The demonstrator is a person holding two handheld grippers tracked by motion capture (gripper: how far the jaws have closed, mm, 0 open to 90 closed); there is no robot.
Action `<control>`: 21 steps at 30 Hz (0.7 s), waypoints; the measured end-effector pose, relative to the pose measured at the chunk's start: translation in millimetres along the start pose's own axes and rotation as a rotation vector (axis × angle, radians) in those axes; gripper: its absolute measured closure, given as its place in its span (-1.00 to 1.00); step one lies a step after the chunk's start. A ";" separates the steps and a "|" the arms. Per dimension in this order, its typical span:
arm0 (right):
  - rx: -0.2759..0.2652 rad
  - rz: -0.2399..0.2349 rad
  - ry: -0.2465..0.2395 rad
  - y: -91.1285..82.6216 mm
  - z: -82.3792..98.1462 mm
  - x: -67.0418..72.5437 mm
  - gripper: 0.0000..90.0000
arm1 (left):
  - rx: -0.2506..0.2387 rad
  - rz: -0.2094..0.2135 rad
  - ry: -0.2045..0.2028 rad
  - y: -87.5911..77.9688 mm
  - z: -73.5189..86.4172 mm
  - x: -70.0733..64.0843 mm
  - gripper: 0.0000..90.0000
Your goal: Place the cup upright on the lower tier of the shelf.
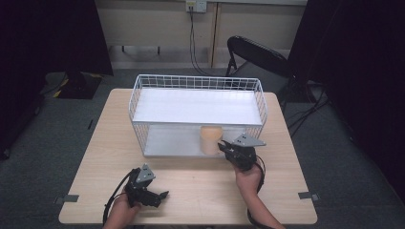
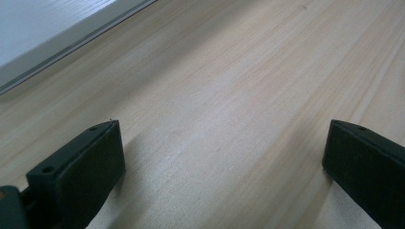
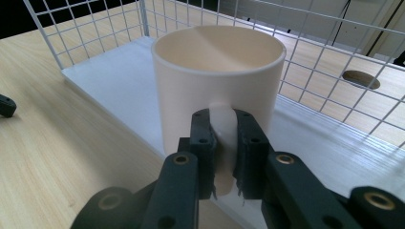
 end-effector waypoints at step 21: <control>-0.030 0.030 -0.010 21.7 3.8 1.4 0.78 | 0.000 0.000 0.000 0.0 0.0 0.0 -1.00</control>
Point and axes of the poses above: each handheld gripper's, and its own axes: y roughly forward along the jaws, z roughly out of its underside, x roughly to its left, the point moved 5 cm from there along y, roughly forward along the jaws, and after that the axes turned 9 degrees about -x, right-handed, at the moved point
